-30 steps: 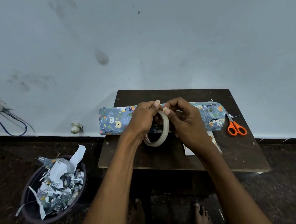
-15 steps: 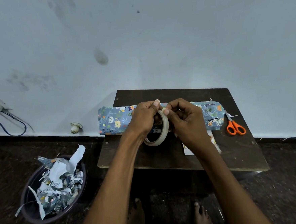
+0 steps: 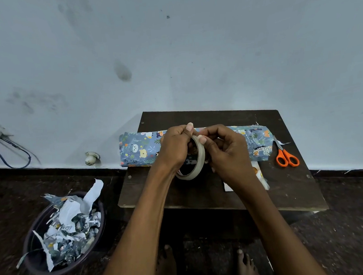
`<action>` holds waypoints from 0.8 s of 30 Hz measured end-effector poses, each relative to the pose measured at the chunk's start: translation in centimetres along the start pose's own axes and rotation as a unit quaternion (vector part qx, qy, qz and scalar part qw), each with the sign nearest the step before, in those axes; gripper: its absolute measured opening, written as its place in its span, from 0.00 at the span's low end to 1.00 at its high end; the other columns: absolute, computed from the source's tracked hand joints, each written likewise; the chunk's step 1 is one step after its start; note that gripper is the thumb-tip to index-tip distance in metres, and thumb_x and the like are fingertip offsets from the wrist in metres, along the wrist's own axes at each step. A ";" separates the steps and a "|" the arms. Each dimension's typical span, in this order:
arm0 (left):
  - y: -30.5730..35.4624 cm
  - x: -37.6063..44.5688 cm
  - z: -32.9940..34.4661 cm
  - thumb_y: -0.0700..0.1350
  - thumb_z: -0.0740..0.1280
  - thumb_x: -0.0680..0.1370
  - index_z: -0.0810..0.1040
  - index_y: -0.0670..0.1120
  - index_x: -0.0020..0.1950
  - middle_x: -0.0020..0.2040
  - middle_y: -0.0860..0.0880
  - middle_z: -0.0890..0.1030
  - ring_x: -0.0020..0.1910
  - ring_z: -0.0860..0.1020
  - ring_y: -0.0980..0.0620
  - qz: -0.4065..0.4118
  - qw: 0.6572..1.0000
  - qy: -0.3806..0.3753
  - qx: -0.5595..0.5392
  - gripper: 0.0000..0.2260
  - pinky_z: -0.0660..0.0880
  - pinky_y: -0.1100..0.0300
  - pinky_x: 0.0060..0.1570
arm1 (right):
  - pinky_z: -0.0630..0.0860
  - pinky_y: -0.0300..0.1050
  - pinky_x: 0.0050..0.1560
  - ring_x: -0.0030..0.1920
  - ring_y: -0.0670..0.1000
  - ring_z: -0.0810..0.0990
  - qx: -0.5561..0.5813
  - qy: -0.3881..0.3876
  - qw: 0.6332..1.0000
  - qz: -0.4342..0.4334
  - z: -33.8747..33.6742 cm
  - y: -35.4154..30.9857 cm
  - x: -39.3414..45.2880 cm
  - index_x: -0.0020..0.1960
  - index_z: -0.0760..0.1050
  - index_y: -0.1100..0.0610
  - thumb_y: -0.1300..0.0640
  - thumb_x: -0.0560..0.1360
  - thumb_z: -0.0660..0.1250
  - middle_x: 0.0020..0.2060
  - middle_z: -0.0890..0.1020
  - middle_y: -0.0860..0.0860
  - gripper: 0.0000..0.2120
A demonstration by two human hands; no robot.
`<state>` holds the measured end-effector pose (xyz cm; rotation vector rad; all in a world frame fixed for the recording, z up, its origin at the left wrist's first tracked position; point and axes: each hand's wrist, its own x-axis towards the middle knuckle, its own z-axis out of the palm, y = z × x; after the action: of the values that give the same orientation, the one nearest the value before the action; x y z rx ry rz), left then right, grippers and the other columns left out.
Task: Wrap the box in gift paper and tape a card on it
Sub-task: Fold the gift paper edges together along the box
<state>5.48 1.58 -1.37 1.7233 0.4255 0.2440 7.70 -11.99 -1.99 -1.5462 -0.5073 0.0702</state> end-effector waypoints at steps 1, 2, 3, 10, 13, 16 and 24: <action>0.0 0.0 0.0 0.48 0.57 0.86 0.79 0.45 0.38 0.36 0.43 0.78 0.39 0.76 0.46 0.003 1.000 0.002 0.001 0.20 0.77 0.46 0.47 | 0.75 0.35 0.29 0.33 0.45 0.82 -0.001 0.002 1.000 -0.002 0.0 -0.1 0.0 0.48 0.81 0.55 0.65 0.79 0.70 0.39 0.85 0.52 0.07; 0.0 -0.1 0.1 0.48 0.57 0.86 0.79 0.44 0.38 0.34 0.44 0.77 0.38 0.75 0.46 0.006 1.000 0.003 0.001 0.20 0.75 0.48 0.45 | 0.75 0.34 0.29 0.32 0.44 0.82 0.000 0.004 1.000 -0.002 0.0 -0.1 -0.1 0.47 0.82 0.55 0.66 0.79 0.70 0.38 0.85 0.52 0.07; -0.1 -0.1 0.1 0.48 0.58 0.86 0.79 0.44 0.38 0.32 0.46 0.76 0.37 0.74 0.47 0.007 1.000 0.007 0.003 0.20 0.73 0.49 0.44 | 0.74 0.33 0.29 0.31 0.43 0.82 0.002 0.007 1.000 -0.001 0.0 -0.2 -0.2 0.46 0.82 0.55 0.66 0.78 0.70 0.38 0.85 0.51 0.07; -0.1 0.0 0.3 0.47 0.58 0.86 0.79 0.45 0.37 0.32 0.48 0.75 0.36 0.73 0.50 0.012 1.000 0.014 0.007 0.20 0.71 0.55 0.42 | 0.73 0.32 0.29 0.29 0.43 0.80 0.006 0.033 0.999 -0.012 0.0 -0.2 -0.4 0.42 0.81 0.54 0.67 0.76 0.73 0.35 0.84 0.50 0.09; -0.2 -0.1 0.3 0.47 0.58 0.86 0.79 0.46 0.36 0.32 0.48 0.74 0.35 0.72 0.50 0.015 1.000 0.015 0.009 0.21 0.70 0.55 0.42 | 0.73 0.32 0.29 0.29 0.43 0.80 0.005 0.028 1.000 -0.010 0.0 -0.2 -0.4 0.42 0.81 0.54 0.67 0.77 0.73 0.35 0.84 0.48 0.09; -0.3 0.0 0.3 0.47 0.58 0.86 0.78 0.46 0.36 0.32 0.47 0.75 0.37 0.74 0.48 0.017 1.000 0.016 0.004 0.21 0.74 0.48 0.43 | 0.73 0.32 0.29 0.29 0.43 0.79 0.022 0.014 1.000 -0.002 0.0 -0.3 -0.3 0.43 0.80 0.58 0.68 0.77 0.71 0.34 0.83 0.46 0.08; -0.3 0.0 0.6 0.48 0.58 0.86 0.78 0.46 0.35 0.30 0.48 0.73 0.35 0.71 0.50 0.023 0.999 0.028 0.013 0.21 0.70 0.54 0.40 | 0.71 0.40 0.21 0.23 0.47 0.74 0.009 -0.001 1.000 0.021 0.1 -0.1 -0.3 0.45 0.77 0.60 0.67 0.80 0.68 0.34 0.80 0.50 0.06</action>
<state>5.65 1.11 -1.76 1.7562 0.4326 0.3218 7.39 -11.99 -2.01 -1.5402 -0.4748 0.1073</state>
